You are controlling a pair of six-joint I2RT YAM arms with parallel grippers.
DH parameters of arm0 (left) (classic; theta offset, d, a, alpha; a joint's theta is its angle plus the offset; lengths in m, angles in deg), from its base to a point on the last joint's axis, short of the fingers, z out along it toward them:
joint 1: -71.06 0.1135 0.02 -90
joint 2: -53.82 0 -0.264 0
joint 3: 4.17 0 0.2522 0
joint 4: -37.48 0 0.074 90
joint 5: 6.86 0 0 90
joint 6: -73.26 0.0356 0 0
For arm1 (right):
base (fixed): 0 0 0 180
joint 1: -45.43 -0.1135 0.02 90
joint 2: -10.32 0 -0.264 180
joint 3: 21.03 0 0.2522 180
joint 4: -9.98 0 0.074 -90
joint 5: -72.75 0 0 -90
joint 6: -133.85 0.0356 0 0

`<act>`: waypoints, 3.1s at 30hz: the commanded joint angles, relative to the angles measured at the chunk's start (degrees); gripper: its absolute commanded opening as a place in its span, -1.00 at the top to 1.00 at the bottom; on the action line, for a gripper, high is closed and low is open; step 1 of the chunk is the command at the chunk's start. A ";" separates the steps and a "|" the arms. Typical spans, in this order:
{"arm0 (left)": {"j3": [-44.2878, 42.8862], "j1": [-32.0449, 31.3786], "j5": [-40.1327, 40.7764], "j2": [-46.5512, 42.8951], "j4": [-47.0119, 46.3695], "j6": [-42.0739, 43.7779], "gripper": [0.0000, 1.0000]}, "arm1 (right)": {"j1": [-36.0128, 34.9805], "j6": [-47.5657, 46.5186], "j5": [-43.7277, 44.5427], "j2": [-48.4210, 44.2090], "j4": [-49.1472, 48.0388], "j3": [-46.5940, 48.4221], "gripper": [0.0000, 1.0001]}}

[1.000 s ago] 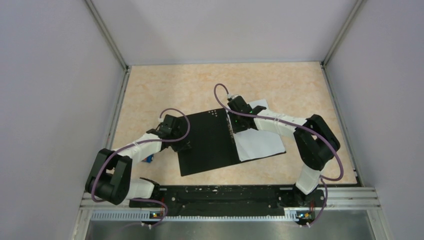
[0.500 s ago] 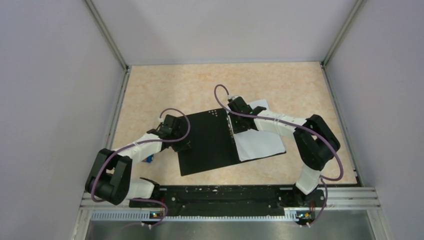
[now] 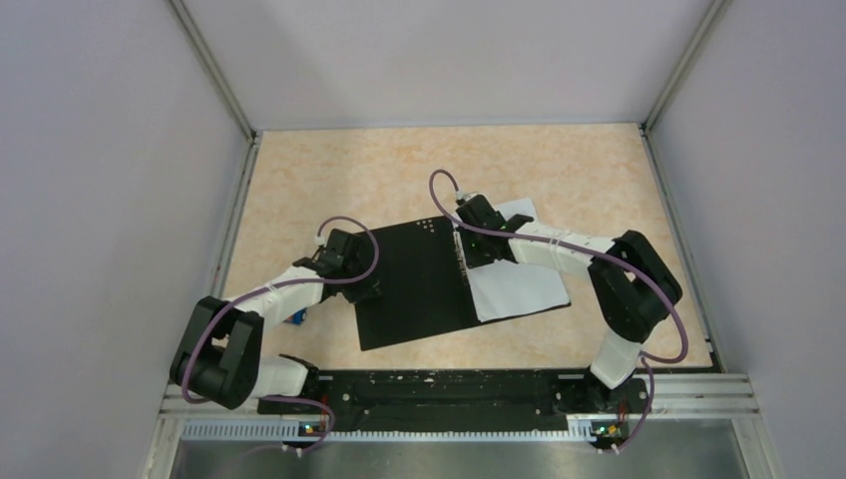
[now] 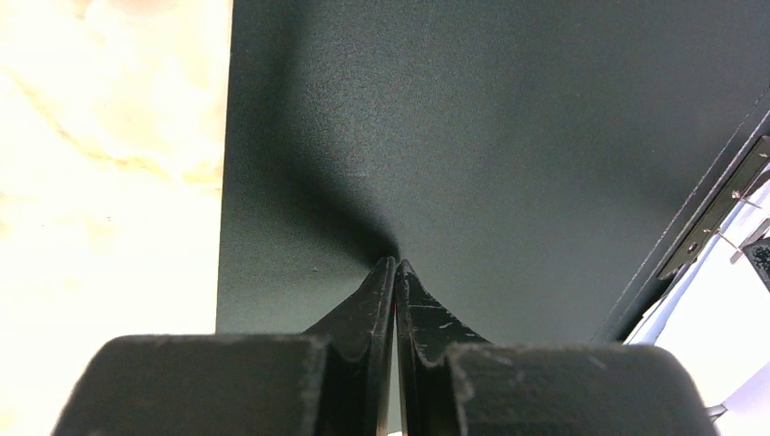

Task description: Put the files into the folder

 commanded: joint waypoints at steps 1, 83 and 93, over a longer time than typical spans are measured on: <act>1.77 0.05 5.21 0.79 1.35 -0.31 0.82 | -0.03 0.61 0.01 -3.78 -0.47 -1.84 0.78; 2.35 0.07 18.76 -2.27 4.34 4.53 -0.15 | -13.92 -12.52 18.16 5.47 17.01 17.70 0.80; 1.77 0.07 17.39 0.62 4.23 2.57 -0.15 | -13.94 -11.59 18.19 2.20 14.89 12.39 0.87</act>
